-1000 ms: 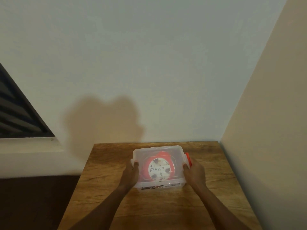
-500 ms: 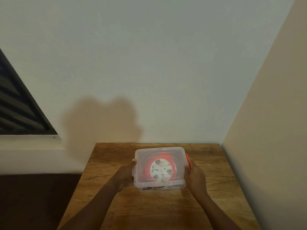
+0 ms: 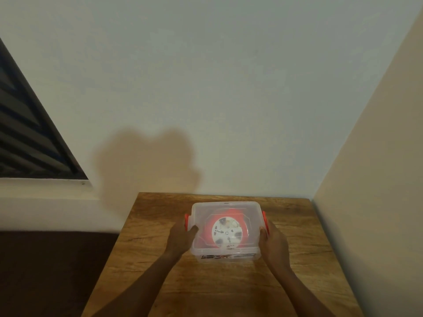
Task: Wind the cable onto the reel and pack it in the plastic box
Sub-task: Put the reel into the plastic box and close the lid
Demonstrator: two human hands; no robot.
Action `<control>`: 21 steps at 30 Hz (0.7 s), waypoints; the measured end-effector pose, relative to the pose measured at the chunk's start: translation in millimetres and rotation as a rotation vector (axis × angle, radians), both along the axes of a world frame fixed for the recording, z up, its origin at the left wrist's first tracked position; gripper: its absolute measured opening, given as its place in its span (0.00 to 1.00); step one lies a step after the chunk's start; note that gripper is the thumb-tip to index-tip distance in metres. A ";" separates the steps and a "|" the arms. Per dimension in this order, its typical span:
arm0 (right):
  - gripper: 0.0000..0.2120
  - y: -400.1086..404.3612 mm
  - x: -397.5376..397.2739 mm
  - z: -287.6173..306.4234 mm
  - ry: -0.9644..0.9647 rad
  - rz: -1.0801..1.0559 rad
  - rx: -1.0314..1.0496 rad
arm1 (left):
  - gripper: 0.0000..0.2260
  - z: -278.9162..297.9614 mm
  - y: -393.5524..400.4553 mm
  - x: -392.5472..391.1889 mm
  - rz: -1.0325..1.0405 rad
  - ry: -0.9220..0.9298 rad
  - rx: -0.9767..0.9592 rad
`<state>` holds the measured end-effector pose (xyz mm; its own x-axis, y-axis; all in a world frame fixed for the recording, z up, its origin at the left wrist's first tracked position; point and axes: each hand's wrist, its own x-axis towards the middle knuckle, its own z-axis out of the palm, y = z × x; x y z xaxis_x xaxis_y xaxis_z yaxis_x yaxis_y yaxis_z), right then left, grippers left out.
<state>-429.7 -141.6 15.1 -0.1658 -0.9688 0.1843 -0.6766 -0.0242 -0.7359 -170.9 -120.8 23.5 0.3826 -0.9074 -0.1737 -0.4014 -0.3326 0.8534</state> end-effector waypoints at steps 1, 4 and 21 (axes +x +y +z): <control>0.15 0.2 0.0 0.2 -0.006 -0.001 -0.002 | 0.12 0.5 -0.3 -0.5 -0.006 -0.024 0.001; 0.15 0.9 -0.2 1.2 -0.010 0.004 -0.001 | 0.11 0.7 -1.9 -3.3 -0.003 -0.116 -0.007; 0.16 6.3 0.4 -3.7 -0.284 0.005 0.057 | 0.15 -1.9 2.7 -14.7 -0.032 -0.116 -0.051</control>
<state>-429.2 -135.3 11.4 -0.1983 -0.9772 0.0762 -0.4432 0.0201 -0.8962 -185.6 -118.1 21.6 0.3680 -0.9261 -0.0829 -0.5081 -0.2750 0.8162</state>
